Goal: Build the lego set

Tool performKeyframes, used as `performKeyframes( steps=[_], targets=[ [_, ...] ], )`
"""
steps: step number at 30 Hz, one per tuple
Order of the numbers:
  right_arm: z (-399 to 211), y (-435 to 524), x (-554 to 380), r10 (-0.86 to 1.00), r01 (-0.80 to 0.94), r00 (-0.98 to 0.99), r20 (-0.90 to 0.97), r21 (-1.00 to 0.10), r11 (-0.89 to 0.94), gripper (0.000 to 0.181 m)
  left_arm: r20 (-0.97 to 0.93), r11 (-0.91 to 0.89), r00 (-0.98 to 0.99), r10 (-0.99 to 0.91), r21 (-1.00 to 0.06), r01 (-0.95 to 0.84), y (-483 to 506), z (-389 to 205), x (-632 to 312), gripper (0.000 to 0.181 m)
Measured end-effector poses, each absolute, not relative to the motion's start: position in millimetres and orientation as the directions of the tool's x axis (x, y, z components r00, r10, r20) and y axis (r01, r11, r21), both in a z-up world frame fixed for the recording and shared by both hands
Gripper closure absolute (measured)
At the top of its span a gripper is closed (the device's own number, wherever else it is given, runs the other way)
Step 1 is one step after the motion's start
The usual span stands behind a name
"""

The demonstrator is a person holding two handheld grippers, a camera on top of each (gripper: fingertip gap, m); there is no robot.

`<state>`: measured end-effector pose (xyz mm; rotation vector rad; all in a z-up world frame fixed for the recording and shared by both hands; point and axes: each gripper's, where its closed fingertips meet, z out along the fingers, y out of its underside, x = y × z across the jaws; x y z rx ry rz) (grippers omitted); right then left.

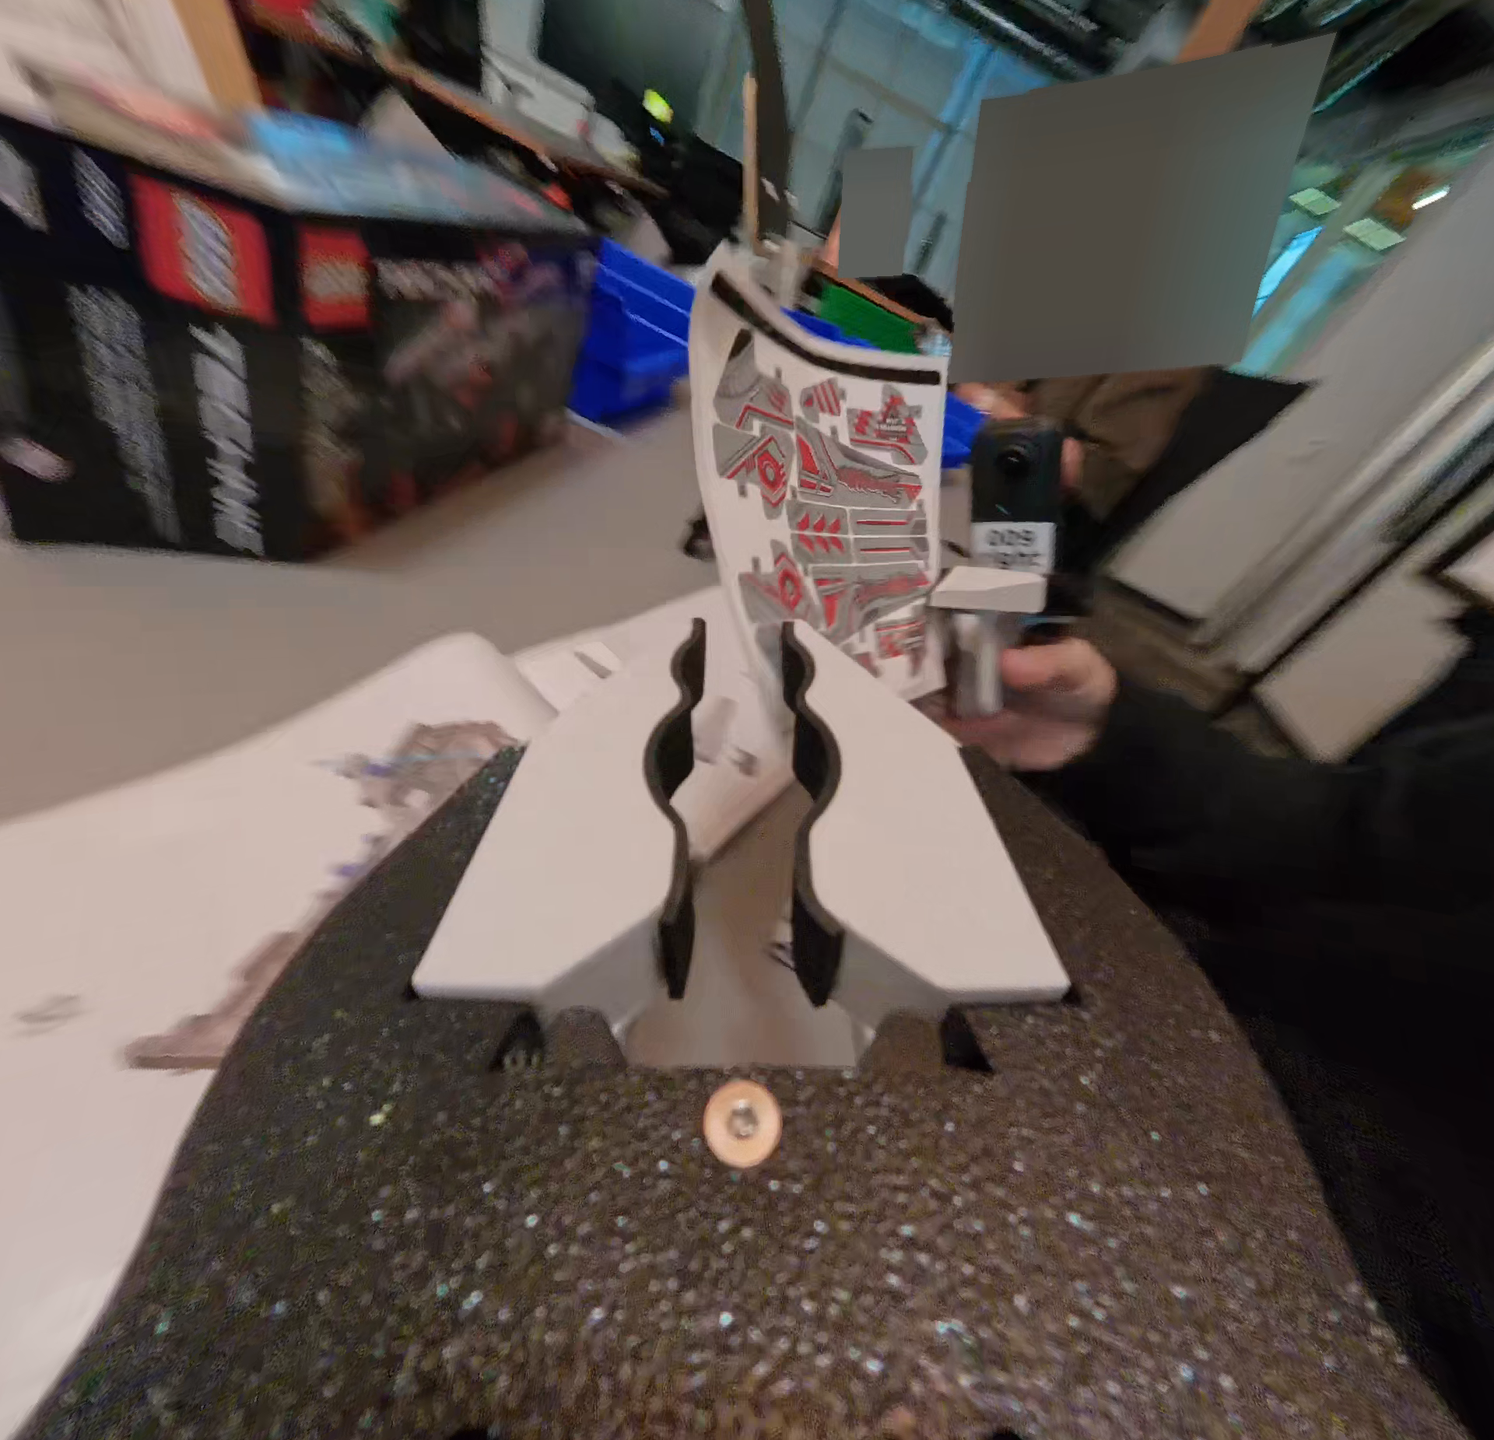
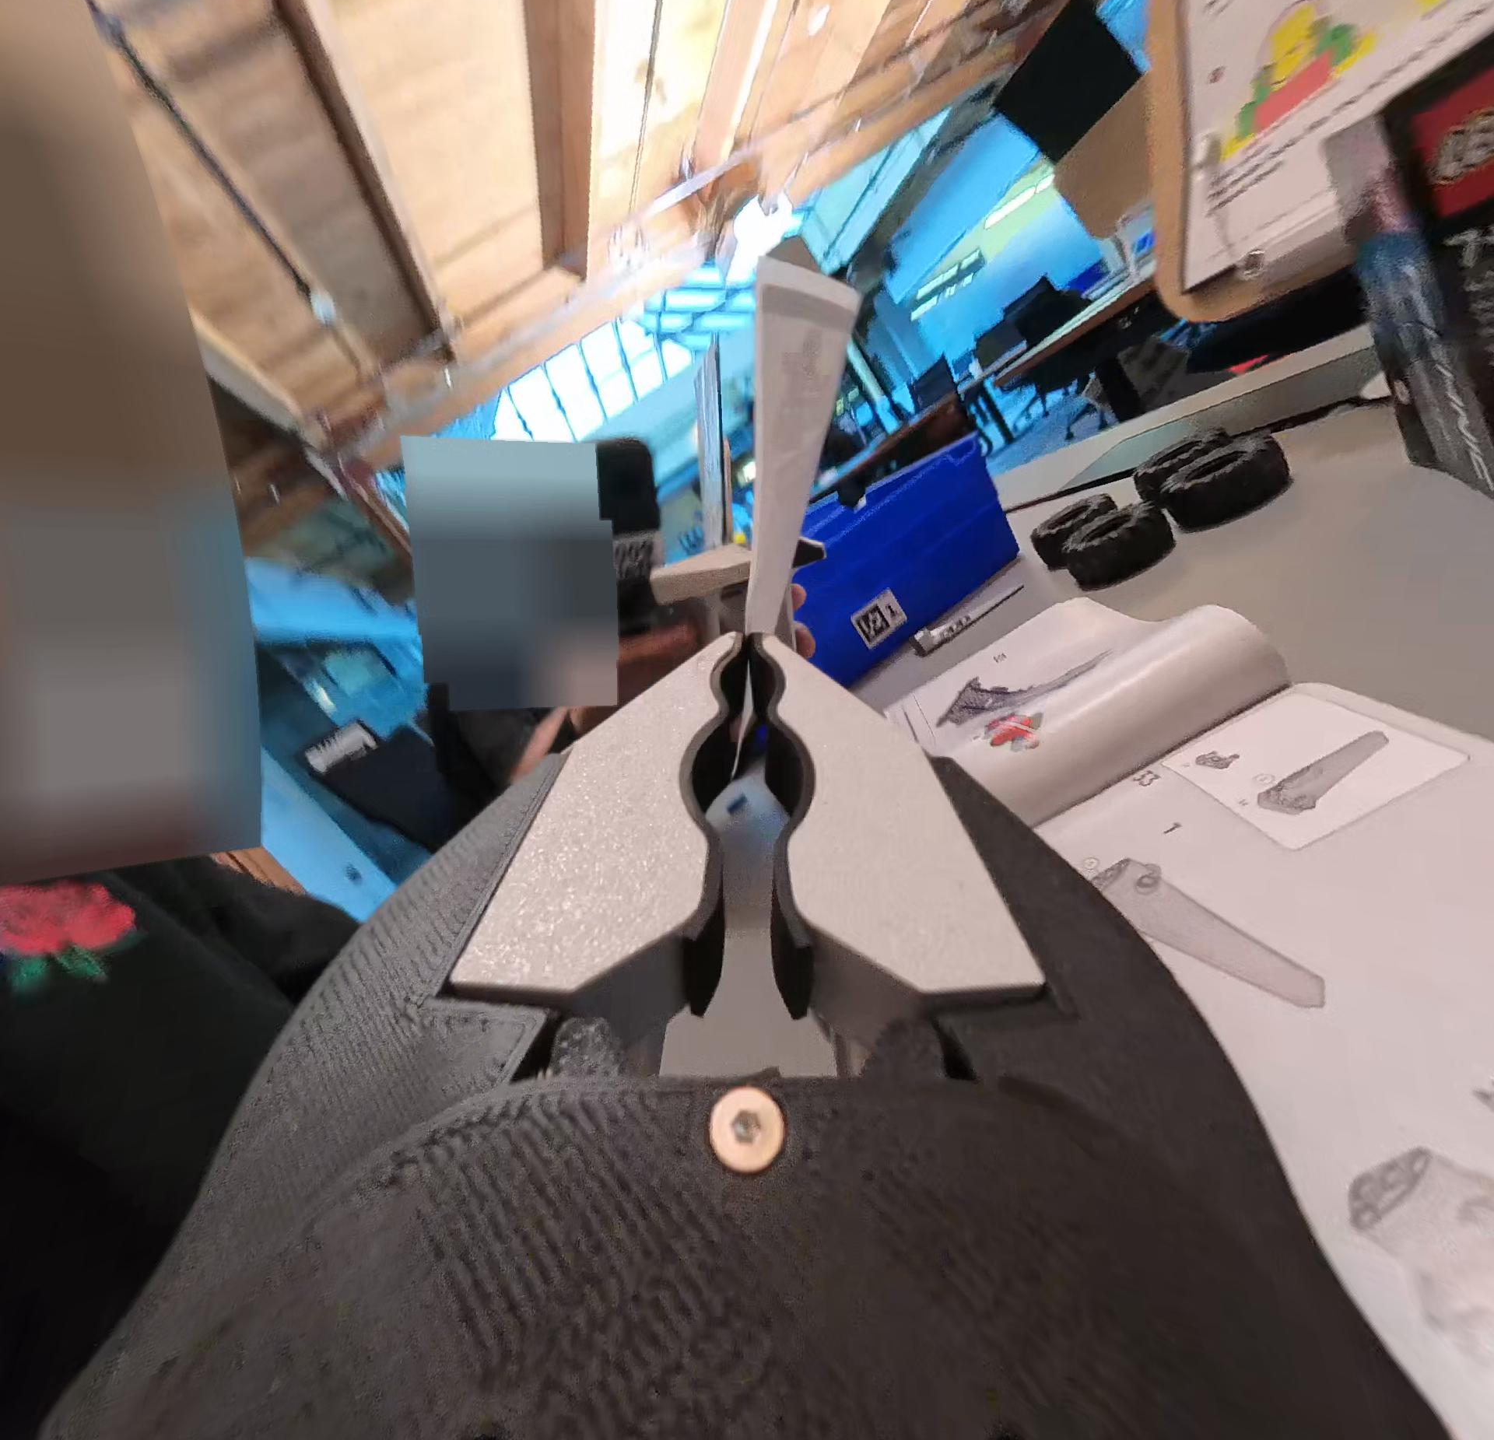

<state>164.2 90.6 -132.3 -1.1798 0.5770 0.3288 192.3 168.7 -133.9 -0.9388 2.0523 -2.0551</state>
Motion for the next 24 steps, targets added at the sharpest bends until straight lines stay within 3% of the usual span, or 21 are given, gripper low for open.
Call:
performKeyframes(
  steps=[3, 7, 11, 18, 24],
  targets=[
    [-130, 80, 170, -0.029, -0.578, 0.757, -0.652, -0.691, 0.434, 0.181, 0.071, -0.017, -0.776, -0.627, -0.997, -0.077, 177, -108, 196, 0.158],
    [-129, 79, 166, -0.013, -0.586, 0.75, -0.661, -0.674, 0.45, 0.181, -0.288, 0.19, -0.759, -0.584, -0.958, 0.217, 152, -88, 172, 0.156],
    [-121, 80, 162, 0.005, -0.586, 0.754, -0.657, -0.67, 0.457, 0.181, -0.46, 0.359, -0.778, -0.428, -0.877, 0.321, 125, -105, 152, 0.15],
    [-113, 81, 156, 0.035, -0.597, 0.75, -0.66, -0.654, 0.463, 0.181, -0.653, 0.578, -0.669, -0.355, -0.716, 0.392, 126, -126, 160, 0.144],
    [-108, 88, 150, 0.081, -0.633, 0.73, -0.678, -0.627, 0.454, 0.181, -0.86, 0.705, -0.428, -0.276, -0.484, 0.519, 124, -119, 164, 0.141]
  ],
)
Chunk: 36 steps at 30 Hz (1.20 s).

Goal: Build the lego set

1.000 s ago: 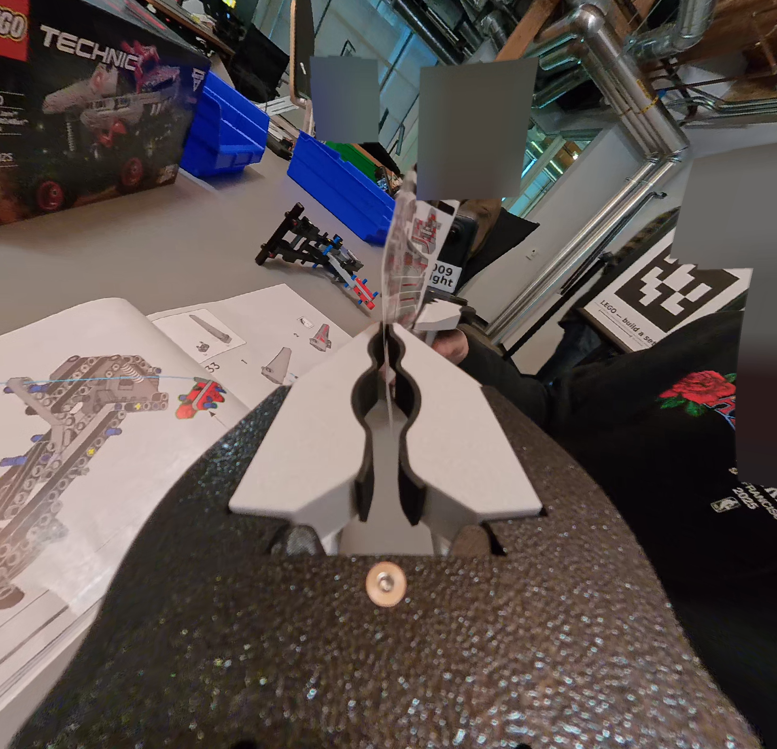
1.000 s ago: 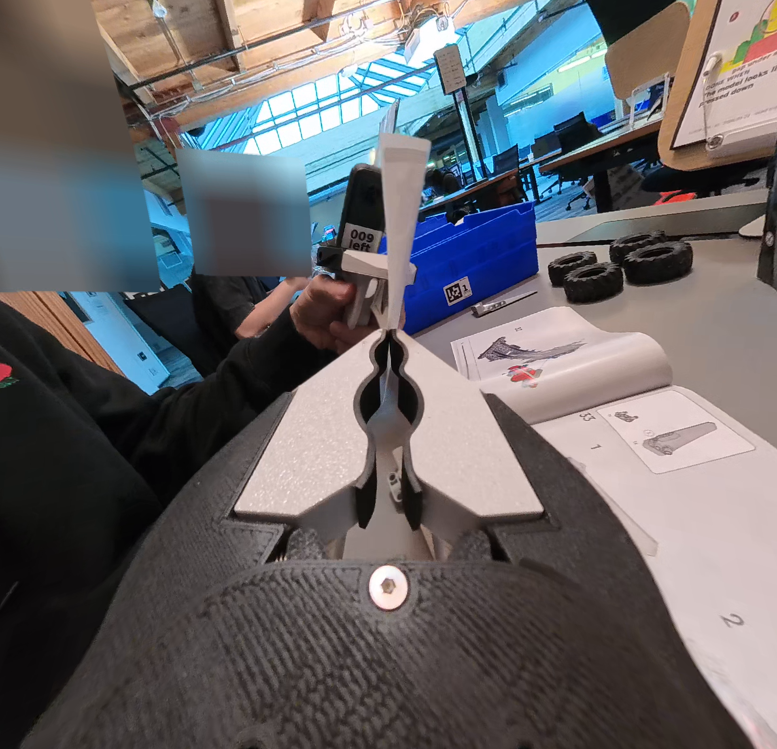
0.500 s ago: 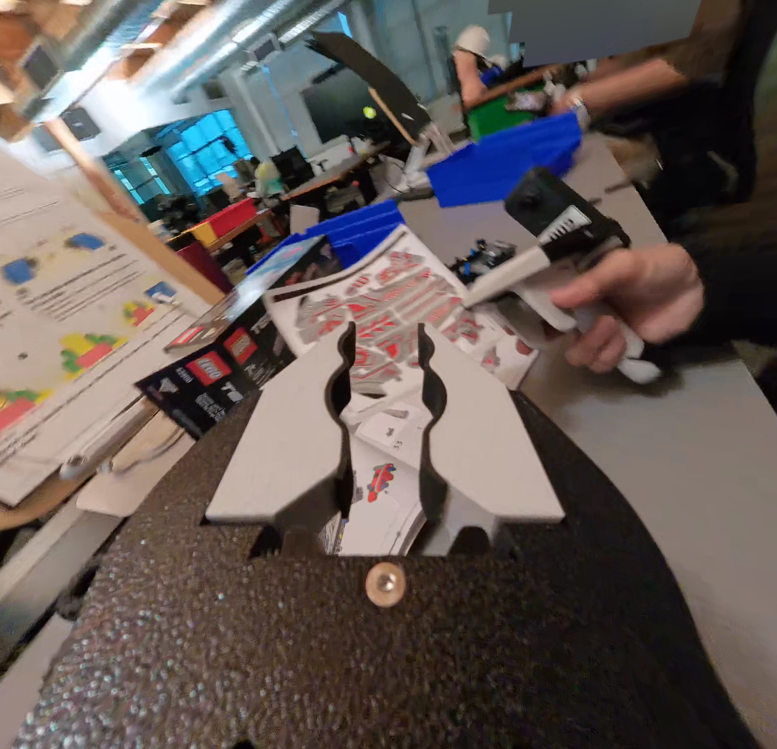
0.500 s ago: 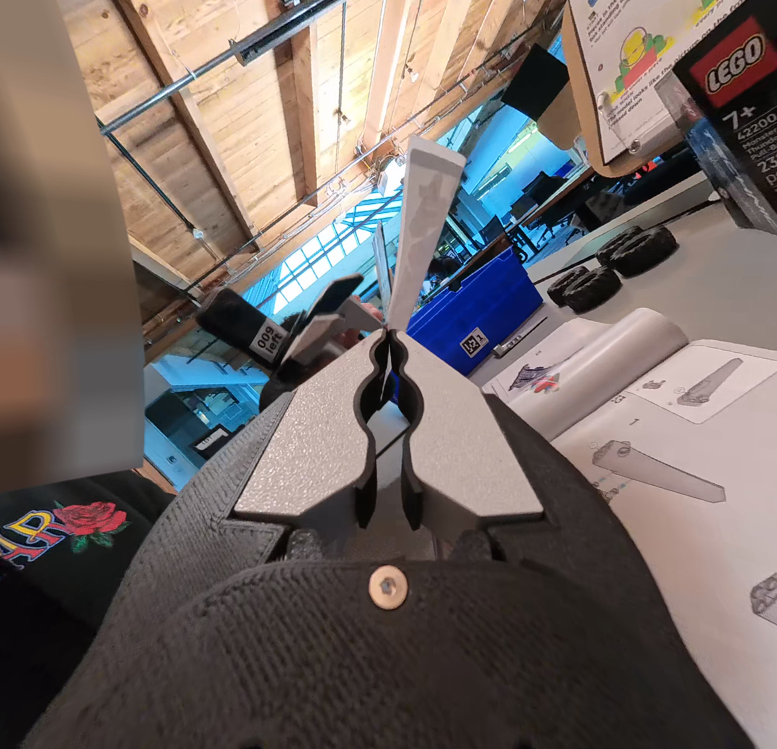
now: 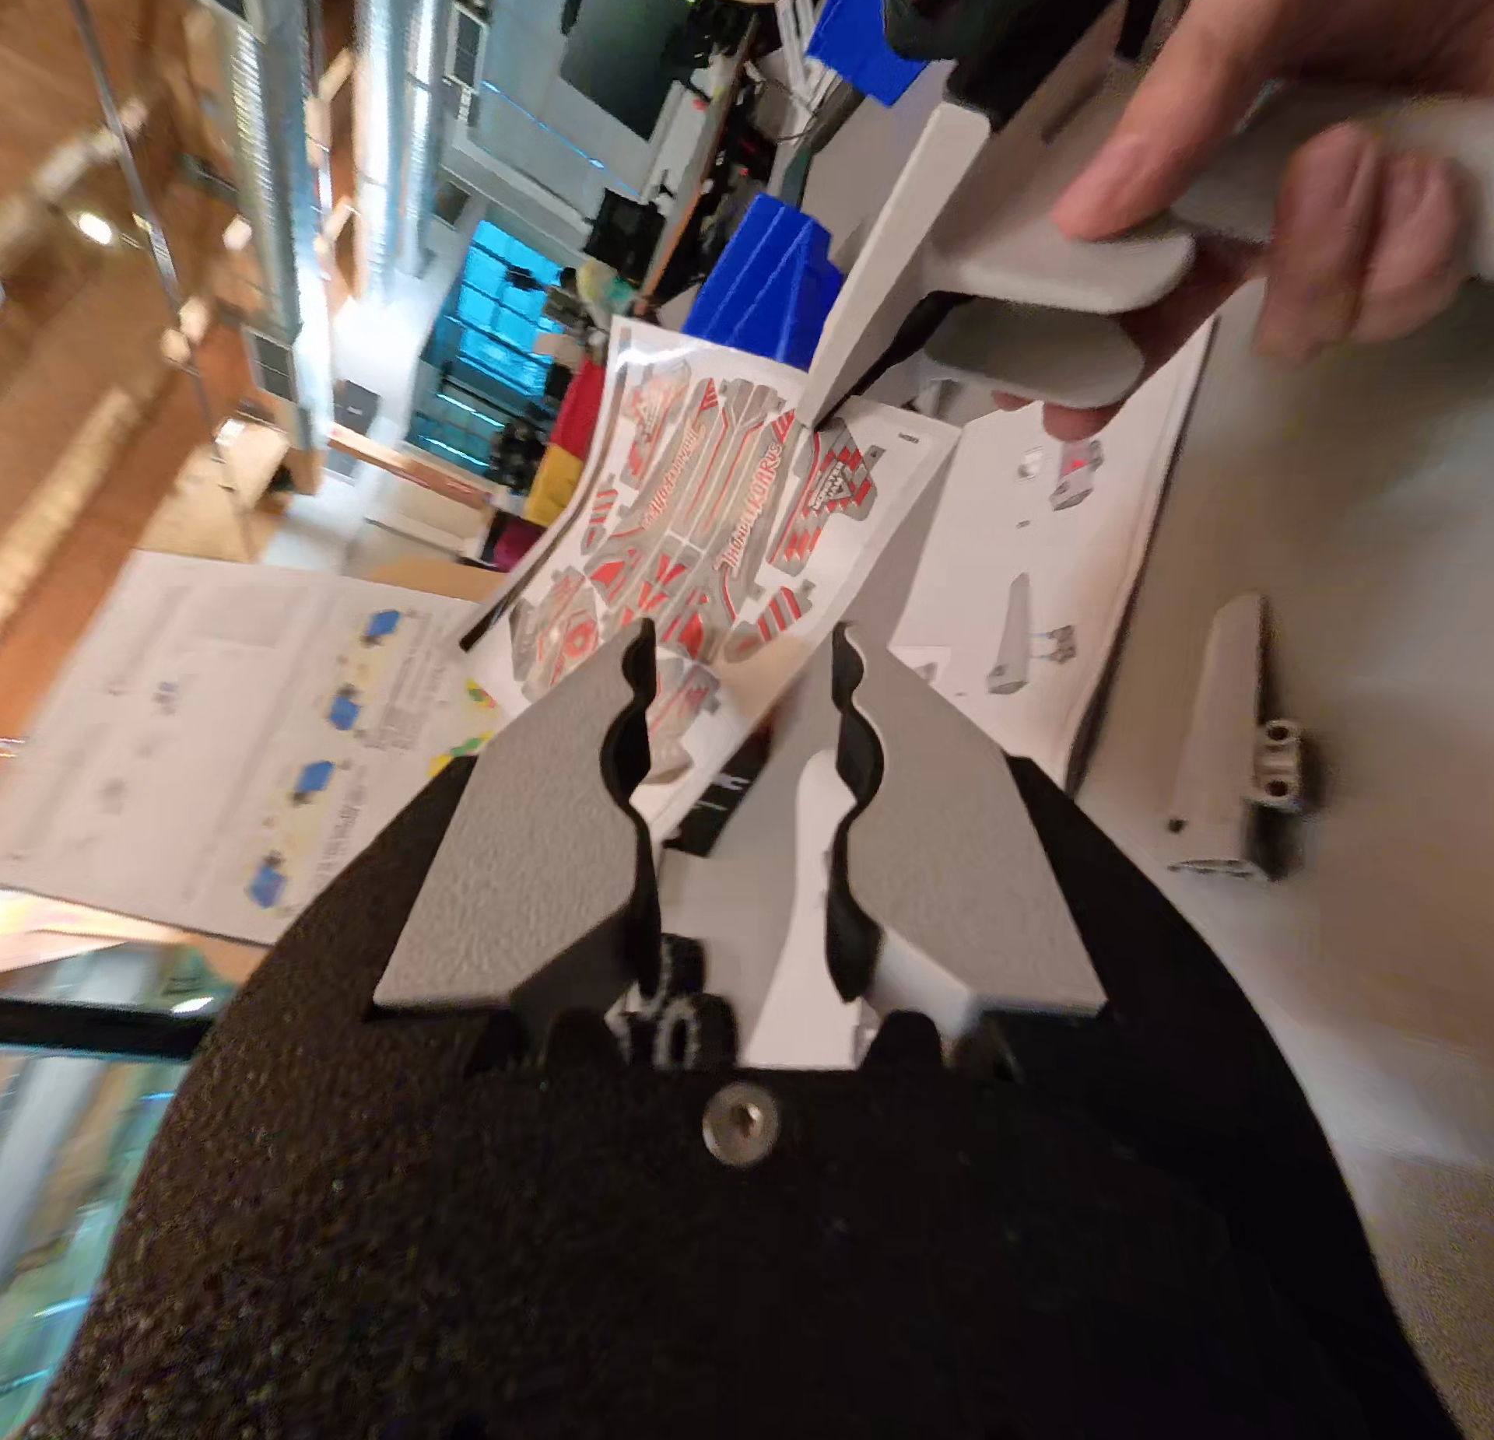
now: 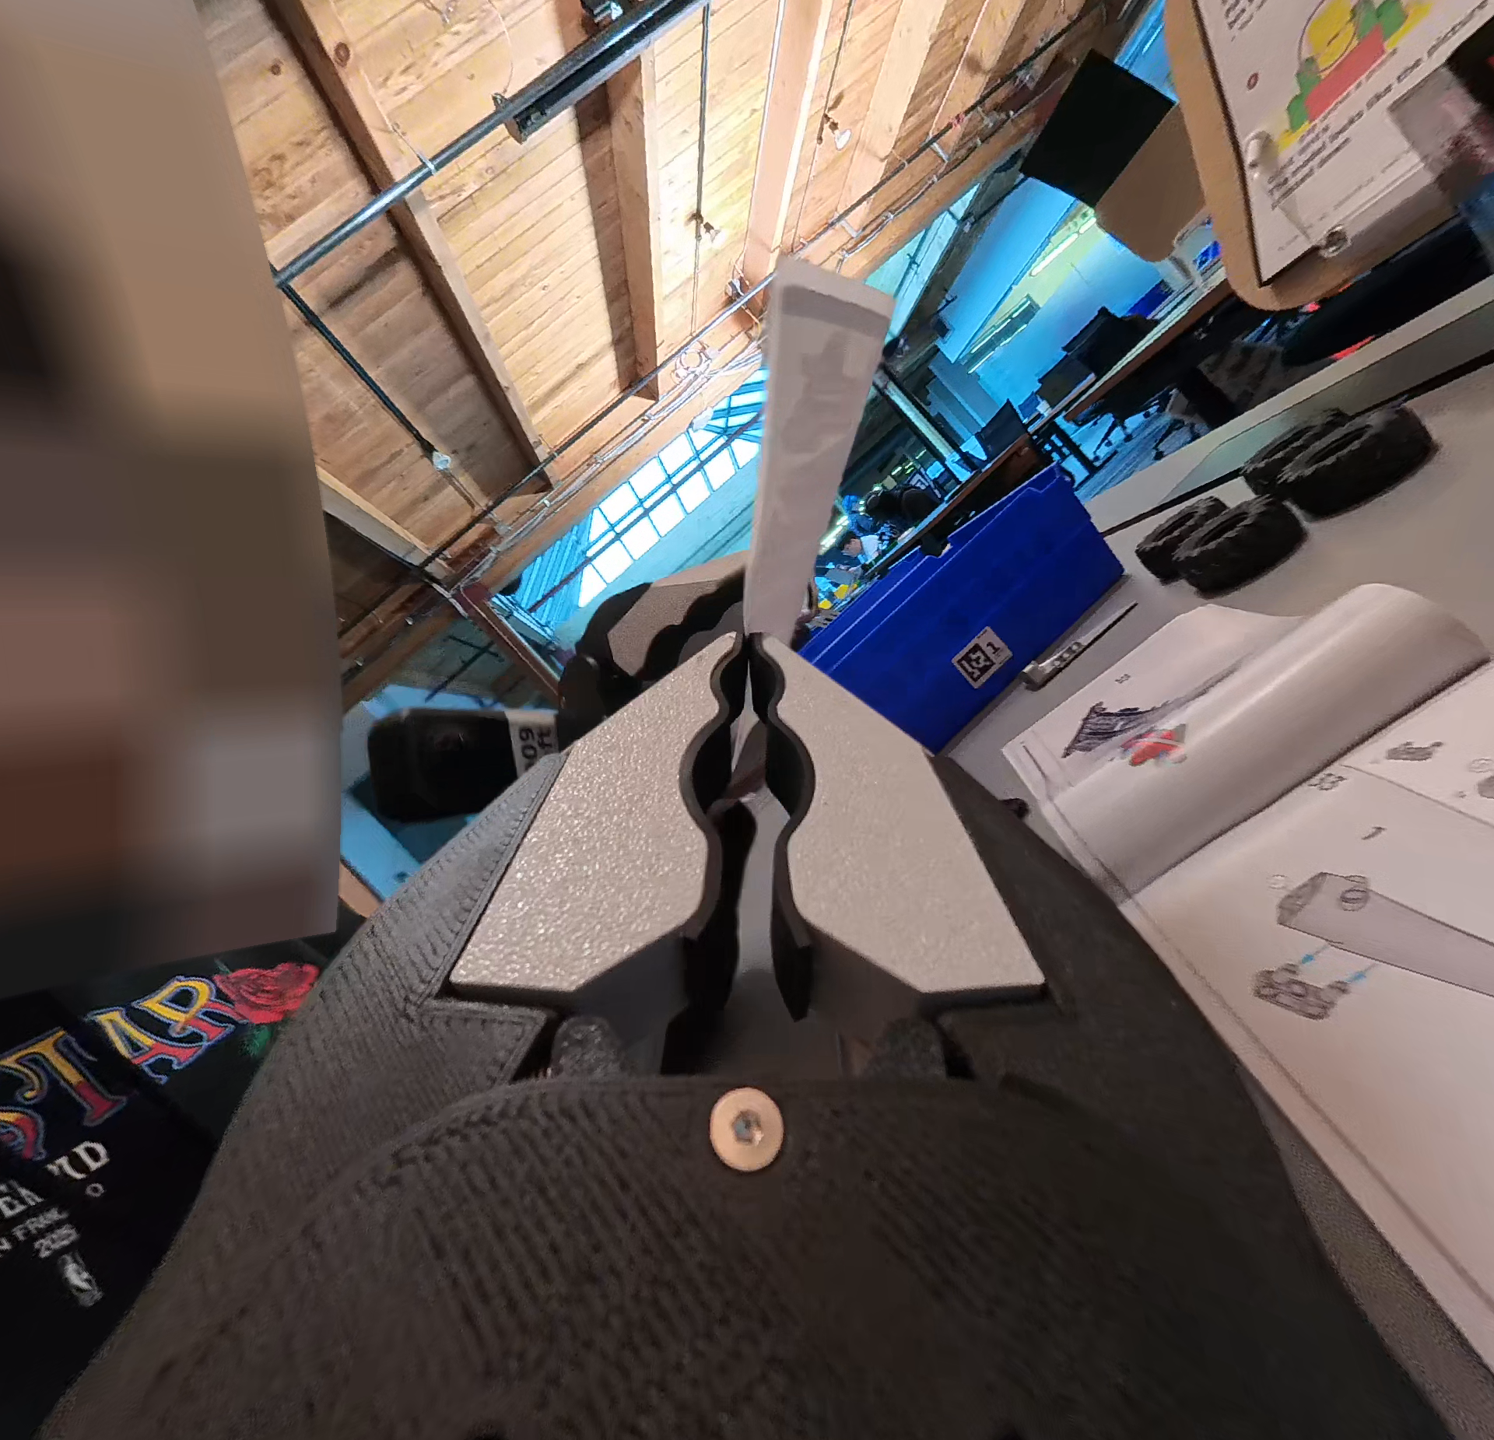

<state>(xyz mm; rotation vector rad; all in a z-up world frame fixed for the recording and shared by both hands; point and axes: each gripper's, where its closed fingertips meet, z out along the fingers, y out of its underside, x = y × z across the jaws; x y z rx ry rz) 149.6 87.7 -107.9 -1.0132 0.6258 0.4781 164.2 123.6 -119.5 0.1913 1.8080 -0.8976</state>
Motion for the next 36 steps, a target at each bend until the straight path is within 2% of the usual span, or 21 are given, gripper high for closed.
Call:
performKeyframes(
  steps=[2, 5, 8, 11, 14, 18, 22, 27, 32, 36],
  targets=[
    [-102, 89, 146, 0.126, -0.656, 0.713, -0.69, -0.594, 0.465, 0.181, -0.91, 0.749, -0.33, -0.251, -0.398, 0.53, 123, -115, 167, 0.144],
    [-98, 88, 145, 0.14, -0.671, 0.698, -0.702, -0.573, 0.471, 0.181, -0.959, 0.793, -0.197, -0.206, -0.281, 0.54, 122, -110, 168, 0.157],
    [-91, 82, 146, 0.207, -0.719, 0.644, -0.736, -0.49, 0.493, 0.181, -0.992, 0.837, -0.049, -0.119, -0.127, 0.533, 120, -107, 167, 0.151],
    [-90, 78, 149, 0.252, -0.761, 0.582, -0.773, -0.409, 0.504, 0.181, -0.999, 0.852, 0.012, -0.047, -0.034, 0.522, 113, -112, 166, 0.144],
    [-98, 84, 146, 0.215, -0.764, 0.585, -0.782, -0.441, 0.472, 0.181, -0.995, 0.87, 0.099, -0.02, 0.031, 0.492, 110, -107, 166, 0.154],
    [-99, 91, 136, 0.215, -0.761, 0.606, -0.766, -0.48, 0.436, 0.181, -0.986, 0.871, 0.164, -0.032, 0.053, 0.489, 106, -101, 163, 0.181],
    [-90, 87, 133, 0.159, -0.688, 0.684, -0.712, -0.558, 0.464, 0.181, -0.984, 0.876, 0.162, -0.076, 0.012, 0.483, 110, -96, 164, 0.181],
    [-86, 89, 126, 0.092, -0.626, 0.746, -0.659, -0.648, 0.434, 0.178, -0.962, 0.867, 0.256, -0.089, 0.052, 0.496, 110, -84, 156, 0.181],
    [-84, 88, 127, 0.098, -0.623, 0.745, -0.66, -0.637, 0.454, 0.179, -0.944, 0.861, 0.324, -0.068, 0.109, 0.497, 107, -78, 150, 0.181],
    [-87, 92, 123, 0.096, -0.612, 0.761, -0.641, -0.662, 0.433, 0.181, -0.952, 0.862, 0.298, -0.069, 0.093, 0.498, 107, -81, 152, 0.181]
  ],
)
